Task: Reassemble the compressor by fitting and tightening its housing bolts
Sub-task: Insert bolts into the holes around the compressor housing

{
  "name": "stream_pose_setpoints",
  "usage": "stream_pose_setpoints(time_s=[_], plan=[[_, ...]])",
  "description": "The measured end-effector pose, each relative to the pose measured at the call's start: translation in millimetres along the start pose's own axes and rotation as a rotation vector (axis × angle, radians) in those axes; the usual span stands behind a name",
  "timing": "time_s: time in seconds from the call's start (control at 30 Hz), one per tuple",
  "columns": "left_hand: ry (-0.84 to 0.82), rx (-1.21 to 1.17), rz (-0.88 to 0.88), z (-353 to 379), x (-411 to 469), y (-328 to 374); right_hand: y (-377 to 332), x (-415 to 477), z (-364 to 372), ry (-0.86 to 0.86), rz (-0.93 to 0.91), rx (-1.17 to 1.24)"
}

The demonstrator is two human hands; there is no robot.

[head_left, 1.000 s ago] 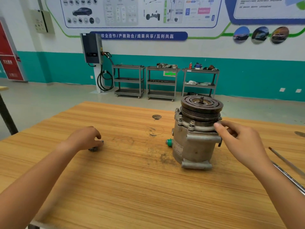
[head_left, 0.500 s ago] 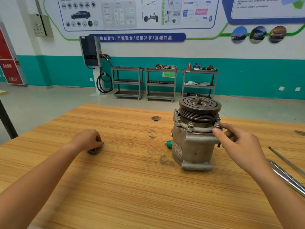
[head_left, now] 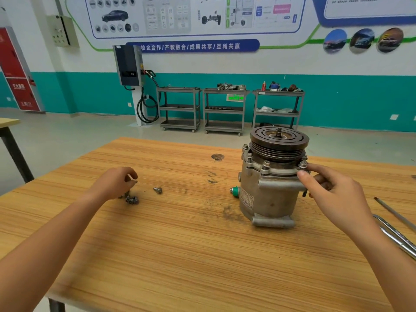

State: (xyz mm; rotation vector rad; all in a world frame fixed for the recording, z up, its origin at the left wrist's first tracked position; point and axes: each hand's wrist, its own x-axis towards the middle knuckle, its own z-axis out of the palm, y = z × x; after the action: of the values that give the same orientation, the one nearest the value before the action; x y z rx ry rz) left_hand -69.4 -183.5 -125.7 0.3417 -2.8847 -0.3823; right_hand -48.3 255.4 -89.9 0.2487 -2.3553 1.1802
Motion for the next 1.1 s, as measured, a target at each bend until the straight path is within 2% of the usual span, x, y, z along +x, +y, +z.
stream_pose_setpoints(time_s=[0.07, 0.23, 0.57, 0.8, 0.93, 1.0, 1.1], plan=[[0.073, 0.037, 0.005, 10.4, -16.4, -0.3, 0.8, -0.5, 0.4, -0.001, 0.011, 0.017], [0.136, 0.099, 0.019, 39.0, -47.9, 8.3, 0.2, -0.8, 2.5, -0.016, 0.023, 0.030], [0.149, 0.232, 0.066, 47.5, -51.0, 29.3, 2.5, -1.4, 3.1, -0.027, 0.029, 0.046], [0.153, 0.092, 0.262, 57.2, -70.6, 46.7, 2.8, -2.2, 3.7, -0.031, 0.026, 0.049], [0.097, -0.010, 0.352, 51.0, -76.2, 50.8, 3.1, -2.4, 3.0, -0.044, 0.025, 0.056], [0.068, -0.124, 0.313, 40.5, -70.2, 47.0, 3.6, -2.7, 2.5, -0.048, 0.028, 0.064], [0.098, -0.411, 0.138, 22.0, -49.8, 36.2, 4.0, -3.7, 1.7, -0.048, 0.031, 0.077]])
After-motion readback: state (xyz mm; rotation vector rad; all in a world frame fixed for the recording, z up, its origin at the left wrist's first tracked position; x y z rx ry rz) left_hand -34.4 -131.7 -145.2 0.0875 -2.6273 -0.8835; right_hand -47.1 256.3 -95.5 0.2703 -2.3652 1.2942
